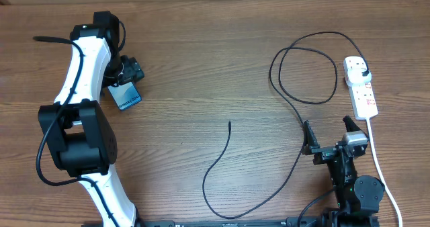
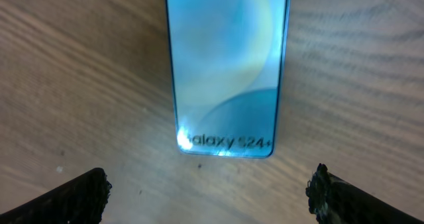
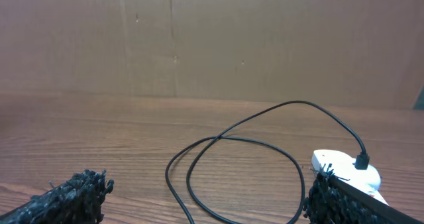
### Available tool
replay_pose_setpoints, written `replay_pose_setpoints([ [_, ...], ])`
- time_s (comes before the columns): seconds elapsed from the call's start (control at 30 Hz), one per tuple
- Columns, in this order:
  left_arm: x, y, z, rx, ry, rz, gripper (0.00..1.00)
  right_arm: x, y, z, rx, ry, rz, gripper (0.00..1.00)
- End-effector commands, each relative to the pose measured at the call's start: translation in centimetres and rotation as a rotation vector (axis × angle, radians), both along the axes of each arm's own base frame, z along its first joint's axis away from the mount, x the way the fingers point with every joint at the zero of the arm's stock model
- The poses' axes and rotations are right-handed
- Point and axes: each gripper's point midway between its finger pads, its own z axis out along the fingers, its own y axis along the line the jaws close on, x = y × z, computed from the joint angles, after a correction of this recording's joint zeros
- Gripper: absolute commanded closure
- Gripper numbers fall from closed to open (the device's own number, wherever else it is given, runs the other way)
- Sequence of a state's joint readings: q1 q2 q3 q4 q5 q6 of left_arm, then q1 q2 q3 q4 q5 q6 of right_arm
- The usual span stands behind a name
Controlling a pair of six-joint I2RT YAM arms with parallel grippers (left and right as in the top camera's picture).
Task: Plug charger to phone and switch on socket
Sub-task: 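Lower the left gripper onto the phone and center it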
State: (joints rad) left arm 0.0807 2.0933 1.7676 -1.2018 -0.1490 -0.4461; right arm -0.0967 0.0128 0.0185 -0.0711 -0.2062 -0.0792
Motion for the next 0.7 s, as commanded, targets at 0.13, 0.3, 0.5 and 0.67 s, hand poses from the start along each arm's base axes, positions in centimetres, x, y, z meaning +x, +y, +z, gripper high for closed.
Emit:
replay_pose_setpoints([
  [0.13, 2.2, 0.8, 0.1, 0.025, -0.077, 0.012, 0.00, 0.0, 0.2, -0.2, 0.003, -0.005, 0.011, 0.00],
  [0.3, 2.4, 0.8, 0.1, 0.026, -0.085, 0.012, 0.00, 0.0, 0.2, -0.2, 0.003, -0.005, 0.011, 0.00],
  [0.5, 2.1, 1.3, -1.0, 0.023, -0.060, 0.023, 0.01, 0.0, 0.2, -0.2, 0.003, -0.005, 0.011, 0.00],
  [0.67, 2.0, 1.5, -2.3, 0.021, -0.030, 0.028, 0.00, 0.0, 0.2, -0.2, 0.003, -0.005, 0.011, 0.00],
])
